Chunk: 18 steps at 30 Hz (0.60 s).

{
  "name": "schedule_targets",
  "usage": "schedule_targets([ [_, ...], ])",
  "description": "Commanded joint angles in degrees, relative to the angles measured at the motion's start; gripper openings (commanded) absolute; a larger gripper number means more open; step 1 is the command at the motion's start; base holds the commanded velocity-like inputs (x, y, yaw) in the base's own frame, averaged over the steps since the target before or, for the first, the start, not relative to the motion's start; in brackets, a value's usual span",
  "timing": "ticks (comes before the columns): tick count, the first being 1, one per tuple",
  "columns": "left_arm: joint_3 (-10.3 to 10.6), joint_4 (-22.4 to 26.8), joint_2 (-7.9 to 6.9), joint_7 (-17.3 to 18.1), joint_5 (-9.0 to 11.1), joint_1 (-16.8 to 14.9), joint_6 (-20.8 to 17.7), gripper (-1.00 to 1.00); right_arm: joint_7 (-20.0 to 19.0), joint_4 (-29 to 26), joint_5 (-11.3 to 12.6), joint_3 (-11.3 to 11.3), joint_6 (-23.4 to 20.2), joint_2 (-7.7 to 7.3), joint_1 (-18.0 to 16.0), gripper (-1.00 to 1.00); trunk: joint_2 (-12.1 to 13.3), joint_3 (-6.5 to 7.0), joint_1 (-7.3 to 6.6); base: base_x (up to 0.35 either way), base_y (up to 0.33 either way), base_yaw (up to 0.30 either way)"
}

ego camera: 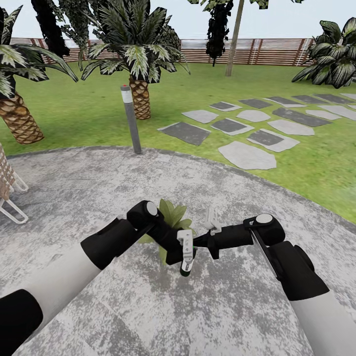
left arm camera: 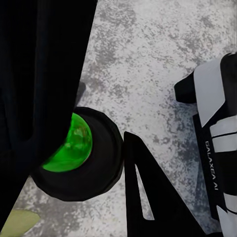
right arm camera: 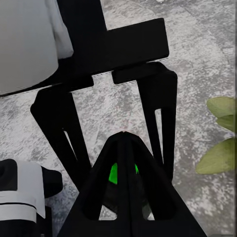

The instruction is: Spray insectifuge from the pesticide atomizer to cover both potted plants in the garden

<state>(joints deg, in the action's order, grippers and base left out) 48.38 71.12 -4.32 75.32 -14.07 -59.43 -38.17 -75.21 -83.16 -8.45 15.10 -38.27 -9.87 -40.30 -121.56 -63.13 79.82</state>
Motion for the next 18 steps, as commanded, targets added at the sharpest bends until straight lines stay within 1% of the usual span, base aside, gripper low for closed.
schedule_targets([
  [1, 0.0, 0.1, 0.0, 0.3, -0.3, -0.1, -0.6, -1.0, -0.3, -0.1, -0.7, 0.0, -0.5, -0.01, 0.0, -1.0, 0.0, -0.05, -0.01, 0.0, 0.0, 0.0],
  [8, 0.0, 0.1, 0.01, 0.4, -0.2, -1.2, -1.1, -1.0, -0.3, -0.1, -1.2, 0.0, -0.5, 0.02, 0.0, -1.0, 0.0, -0.05, -0.01, 0.0, 0.0, 0.0],
  [18, 0.0, -0.1, 0.01, 0.3, -0.2, -1.3, -1.3, -1.0, -0.4, -0.1, -1.2, 0.0, -0.5, 0.0, 0.0, -1.0, 0.0, -0.05, -0.01, 0.0, 0.0, 0.0],
])
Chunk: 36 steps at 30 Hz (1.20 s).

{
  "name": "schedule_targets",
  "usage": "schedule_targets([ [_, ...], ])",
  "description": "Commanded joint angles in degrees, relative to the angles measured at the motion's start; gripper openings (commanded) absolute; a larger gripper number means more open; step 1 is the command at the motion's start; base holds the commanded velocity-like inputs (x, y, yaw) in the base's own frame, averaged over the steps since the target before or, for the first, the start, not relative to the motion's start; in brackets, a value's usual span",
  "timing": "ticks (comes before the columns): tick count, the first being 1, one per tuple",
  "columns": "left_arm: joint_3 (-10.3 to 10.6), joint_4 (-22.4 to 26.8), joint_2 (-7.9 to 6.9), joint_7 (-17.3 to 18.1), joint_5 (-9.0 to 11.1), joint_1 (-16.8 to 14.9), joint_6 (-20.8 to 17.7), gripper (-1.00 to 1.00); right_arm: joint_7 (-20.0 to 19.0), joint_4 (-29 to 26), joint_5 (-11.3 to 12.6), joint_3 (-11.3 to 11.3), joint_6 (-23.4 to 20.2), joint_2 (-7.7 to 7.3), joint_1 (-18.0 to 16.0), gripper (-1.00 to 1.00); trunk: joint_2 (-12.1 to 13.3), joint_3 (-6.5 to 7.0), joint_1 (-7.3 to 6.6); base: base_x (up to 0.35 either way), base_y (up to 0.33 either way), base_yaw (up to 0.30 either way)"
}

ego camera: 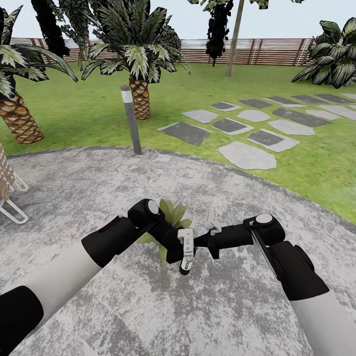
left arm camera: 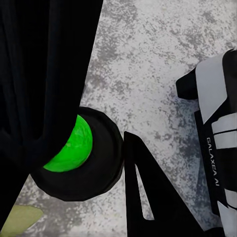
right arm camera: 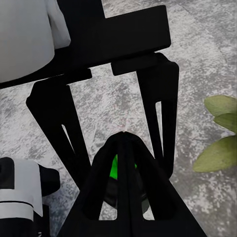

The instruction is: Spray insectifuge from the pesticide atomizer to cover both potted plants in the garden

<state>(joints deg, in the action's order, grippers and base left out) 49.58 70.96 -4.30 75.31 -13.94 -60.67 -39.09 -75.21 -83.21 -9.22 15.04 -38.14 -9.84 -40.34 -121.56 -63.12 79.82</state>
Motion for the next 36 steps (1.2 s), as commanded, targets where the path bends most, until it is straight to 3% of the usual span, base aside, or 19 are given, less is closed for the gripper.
schedule_targets([
  [1, -1.2, 0.1, 0.0, 0.3, -0.4, -0.1, -0.4, -1.0, -0.4, 0.0, -0.4, 0.1, -0.6, -0.02, 0.0, -1.0, 0.0, -0.05, -0.01, 0.0, 0.0, 0.0],
  [36, -1.2, 0.1, -0.25, 0.2, -0.3, -0.1, -0.4, -1.0, -0.4, 0.0, -0.4, 0.1, -0.6, -0.08, 0.0, -1.0, 0.0, -0.05, -0.01, 0.0, 0.0, 0.0],
])
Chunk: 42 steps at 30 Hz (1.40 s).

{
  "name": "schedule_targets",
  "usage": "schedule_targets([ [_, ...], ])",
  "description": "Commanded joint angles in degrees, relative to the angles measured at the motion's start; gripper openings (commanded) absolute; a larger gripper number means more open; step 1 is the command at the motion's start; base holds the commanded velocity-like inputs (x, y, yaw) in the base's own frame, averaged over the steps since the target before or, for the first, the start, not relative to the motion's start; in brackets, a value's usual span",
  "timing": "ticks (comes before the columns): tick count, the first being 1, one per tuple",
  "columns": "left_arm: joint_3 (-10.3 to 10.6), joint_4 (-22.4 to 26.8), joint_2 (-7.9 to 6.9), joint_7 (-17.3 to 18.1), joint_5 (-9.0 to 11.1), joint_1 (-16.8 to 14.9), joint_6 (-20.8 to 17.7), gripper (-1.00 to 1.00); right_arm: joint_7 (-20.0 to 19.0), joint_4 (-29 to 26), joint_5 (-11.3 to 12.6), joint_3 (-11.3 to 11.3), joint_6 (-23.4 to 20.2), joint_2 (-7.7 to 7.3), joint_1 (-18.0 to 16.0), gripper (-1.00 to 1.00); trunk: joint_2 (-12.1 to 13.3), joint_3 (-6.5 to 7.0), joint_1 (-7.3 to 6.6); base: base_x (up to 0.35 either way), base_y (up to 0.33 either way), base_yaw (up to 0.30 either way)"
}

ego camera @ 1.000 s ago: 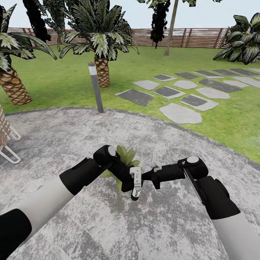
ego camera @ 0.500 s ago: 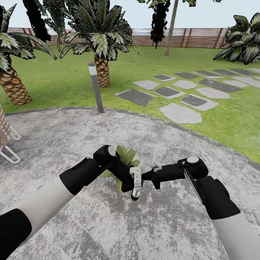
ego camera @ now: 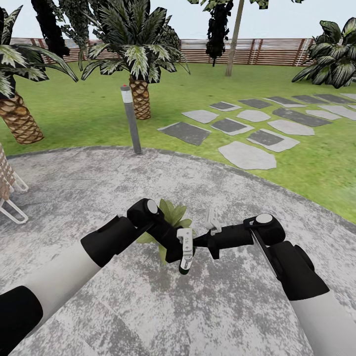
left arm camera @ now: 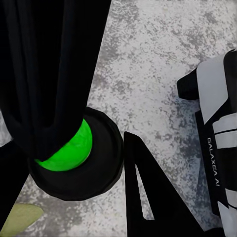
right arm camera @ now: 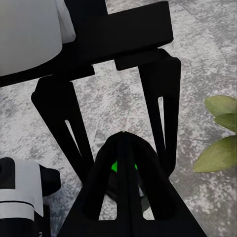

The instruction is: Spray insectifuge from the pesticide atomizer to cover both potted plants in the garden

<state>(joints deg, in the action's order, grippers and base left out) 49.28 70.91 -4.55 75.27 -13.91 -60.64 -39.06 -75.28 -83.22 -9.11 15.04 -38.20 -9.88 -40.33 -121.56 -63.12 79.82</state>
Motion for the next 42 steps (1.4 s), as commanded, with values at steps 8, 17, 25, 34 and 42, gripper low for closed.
schedule_targets([
  [8, -0.9, 0.1, -0.02, 0.3, -0.3, 0.2, -0.3, -1.0, -0.3, 0.0, -0.6, 0.1, -0.6, -0.1, 0.0, -1.0, 0.0, -0.05, -0.01, 0.0, 0.0, 0.0],
  [17, -0.9, 0.1, -0.01, 0.3, -0.3, 0.3, -0.3, -1.0, -0.3, 0.0, -0.6, 0.1, -0.6, -0.09, 0.0, -1.0, 0.0, -0.05, -0.01, 0.0, 0.0, 0.0],
  [25, -0.9, -0.4, -0.14, 0.2, -0.3, 0.4, -0.3, -1.0, -0.3, 0.0, -0.6, 0.1, -0.6, -0.14, 0.0, -1.0, 0.0, -0.05, -0.01, 0.0, 0.0, 0.0],
  [34, -0.9, -0.5, -0.73, 0.2, -0.4, 0.4, 0.2, -1.0, -0.3, 0.0, -0.6, 0.1, -0.6, -0.14, 0.0, -1.0, 0.0, -0.05, -0.01, 0.0, 0.0, 0.0],
  [42, -0.9, -3.8, -3.88, 0.1, -0.5, 0.6, 0.5, -1.0, -0.3, 0.0, -0.6, 0.1, -0.6, -0.63, 0.0, -1.0, 0.0, -0.05, -0.01, 0.0, 0.0, 0.0],
])
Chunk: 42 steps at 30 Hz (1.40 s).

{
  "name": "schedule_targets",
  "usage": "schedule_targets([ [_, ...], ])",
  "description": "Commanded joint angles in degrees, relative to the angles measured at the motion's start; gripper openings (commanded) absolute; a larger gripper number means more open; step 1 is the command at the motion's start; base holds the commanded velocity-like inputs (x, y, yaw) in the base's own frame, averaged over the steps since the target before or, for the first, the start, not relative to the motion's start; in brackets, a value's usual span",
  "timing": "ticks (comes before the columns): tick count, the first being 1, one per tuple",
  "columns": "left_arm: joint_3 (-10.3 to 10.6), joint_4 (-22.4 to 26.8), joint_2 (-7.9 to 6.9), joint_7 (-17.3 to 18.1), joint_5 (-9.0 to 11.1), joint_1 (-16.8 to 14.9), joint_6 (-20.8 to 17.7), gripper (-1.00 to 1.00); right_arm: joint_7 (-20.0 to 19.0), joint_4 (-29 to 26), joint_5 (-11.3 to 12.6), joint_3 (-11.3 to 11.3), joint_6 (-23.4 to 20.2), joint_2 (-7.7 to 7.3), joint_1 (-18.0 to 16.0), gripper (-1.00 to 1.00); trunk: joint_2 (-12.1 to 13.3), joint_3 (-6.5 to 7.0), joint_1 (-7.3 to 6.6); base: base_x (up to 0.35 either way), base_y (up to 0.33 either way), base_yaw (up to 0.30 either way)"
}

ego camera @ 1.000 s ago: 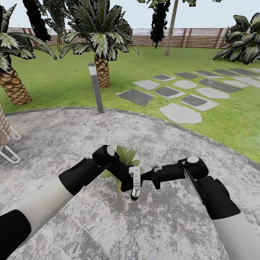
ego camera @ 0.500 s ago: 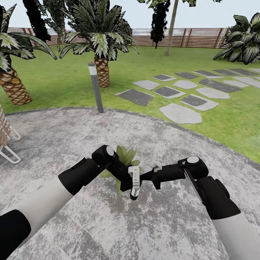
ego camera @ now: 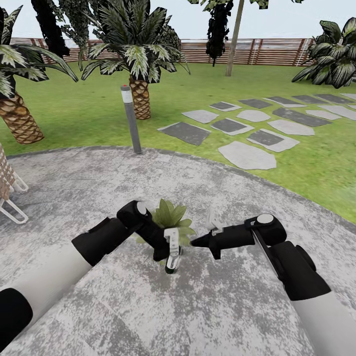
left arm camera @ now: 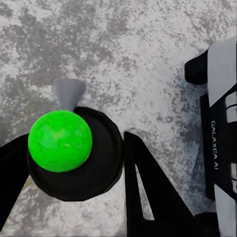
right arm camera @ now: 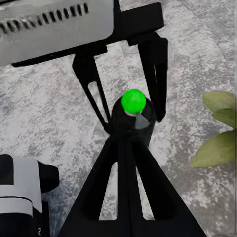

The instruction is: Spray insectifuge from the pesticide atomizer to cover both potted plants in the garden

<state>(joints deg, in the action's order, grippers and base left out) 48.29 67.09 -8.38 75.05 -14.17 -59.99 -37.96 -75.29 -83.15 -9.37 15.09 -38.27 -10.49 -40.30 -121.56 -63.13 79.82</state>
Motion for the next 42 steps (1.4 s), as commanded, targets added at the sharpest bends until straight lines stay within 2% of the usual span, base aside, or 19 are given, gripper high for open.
schedule_targets([
  [1, 0.0, -0.6, -1.2, 0.3, -0.8, 0.0, -0.6, -1.0, -0.3, -0.1, -0.3, 0.0, -0.5, -0.41, 0.0, -1.0, 0.0, -0.05, -0.01, 0.0, 0.0, 0.0],
  [6, -0.3, -1.6, -3.51, 0.4, -2.6, 0.6, -0.5, -1.0, -0.3, 0.0, -0.5, 0.0, -0.5, -0.79, 0.0, -1.0, 0.0, -0.05, -0.01, 0.0, 0.0, 0.0],
  [11, -0.7, -1.7, -5.35, 0.4, -2.7, 0.8, -0.6, -1.0, -0.2, 1.3, -4.8, 0.0, 1.0, -2.5, 0.3, -1.0, 0.0, -0.05, -0.01, 0.0, 0.0, 0.0],
  [13, -2.1, -1.7, -5.9, 0.4, -2.6, 0.9, -0.7, -1.0, 0.0, 2.9, -5.8, -0.1, 1.2, -2.81, 0.4, -1.0, 0.0, -0.05, -0.01, 0.0, 0.0, 0.0],
  [17, -8.2, -1.6, -7.16, 0.4, -2.7, 1.9, -1.0, -1.0, 0.3, 9.5, -6.2, -0.5, 1.2, -3.15, 0.9, -1.0, 0.0, -0.05, -0.01, 0.0, 0.0, 0.0],
  [18, -11.3, -1.6, -7.42, 0.3, -2.7, 2.1, -1.2, -1.0, 0.5, 12.7, -6.2, -0.7, 1.2, -3.19, 1.0, 1.0, 0.0, -0.05, -0.01, 0.0, 0.0, 0.0],
  [20, -16.7, -1.7, -7.6, 0.2, -2.7, 2.4, -1.7, -1.0, 2.5, 17.7, -6.2, -1.2, 1.2, -3.21, 1.0, 1.0, 0.0, -0.05, -0.01, 0.0, 0.0, 0.0],
  [22, -21.5, -1.7, -8.02, 0.1, -3.0, 3.0, -3.3, -1.0, 8.2, 21.7, -6.2, -3.0, 1.2, -3.22, 1.0, 1.0, 0.0, -0.05, -0.01, 0.0, 0.0, 0.0],
  [23, -24.8, -1.7, -8.43, 0.0, -3.4, 3.3, -5.1, -1.0, 14.9, 23.8, -6.1, -5.9, 1.2, -3.2, 1.0, 1.0, 0.0, -0.05, -0.01, 0.0, 0.0, 0.0],
  [26, -31.2, -1.7, -8.83, -0.5, -4.9, 4.9, -7.5, -1.0, 30.9, 26.7, -6.0, -12.9, 1.2, -2.75, 1.1, 1.0, 0.0, -0.05, -0.01, 0.0, 0.0, 0.0],
  [28, -34.6, -1.7, -8.89, -1.5, -6.4, 6.1, -8.0, -1.0, 36.1, 28.4, -6.0, -14.5, 1.2, -2.56, 1.2, 1.0, 0.0, -0.05, -0.01, 0.0, 0.0, 0.0],
  [29, -37.1, -1.7, -8.88, -2.6, -7.4, 6.9, -8.1, -1.0, 38.0, 30.2, -5.9, -15.2, 1.2, -2.5, 1.2, 1.0, 0.0, -0.05, -0.01, 0.0, 0.0, 0.0],
  [31, -40.2, -1.7, -8.83, -4.6, -8.6, 7.6, -8.3, -1.0, 39.5, 33.8, -5.9, -15.7, 1.2, -2.41, 1.2, 1.0, 0.0, -0.05, -0.01, 0.0, 0.0, 0.0],
  [33, -42.3, -1.7, -8.78, -6.9, -9.6, 7.9, -9.7, -1.0, 42.0, 37.6, -5.8, -16.1, 1.2, -2.37, 1.2, 1.0, 0.0, -0.05, -0.01, 0.0, 0.0, 0.0],
  [34, -43.1, -1.7, -8.69, -9.7, -10.1, 8.0, -11.3, -1.0, 45.9, 39.7, -5.7, -16.6, 1.2, -2.36, 1.2, 1.0, 0.0, -0.05, -0.01, 0.0, 0.0, 0.0],
  [37, -43.7, -1.7, -8.51, -14.8, -10.4, 8.1, -13.4, -1.0, 53.0, 42.1, -5.7, -16.9, 1.2, -2.33, 1.2, 1.0, 0.0, -0.05, -0.01, 0.0, 0.0, 0.0],
  [38, -43.8, -1.8, -8.43, -18.3, -10.5, 8.1, -15.1, -1.0, 56.2, 43.4, -5.6, -16.9, 1.2, -2.3, 1.2, 1.0, 0.0, -0.05, -0.01, 0.0, 0.0, 0.0],
  [41, -44.0, -4.0, -8.34, -24.0, -10.6, 8.1, -18.5, -1.0, 58.6, 44.8, -5.3, -17.0, 1.2, -2.27, 1.2, 1.0, 0.0, -0.05, -0.01, 0.0, 0.0, 0.0],
  [42, -44.0, -4.9, -8.33, -24.6, -10.7, 8.1, -18.8, -1.0, 58.8, 44.9, -4.8, -17.0, 1.2, -2.26, 1.2, 1.0, 0.0, -0.05, -0.01, 0.0, 0.0, 0.0],
])
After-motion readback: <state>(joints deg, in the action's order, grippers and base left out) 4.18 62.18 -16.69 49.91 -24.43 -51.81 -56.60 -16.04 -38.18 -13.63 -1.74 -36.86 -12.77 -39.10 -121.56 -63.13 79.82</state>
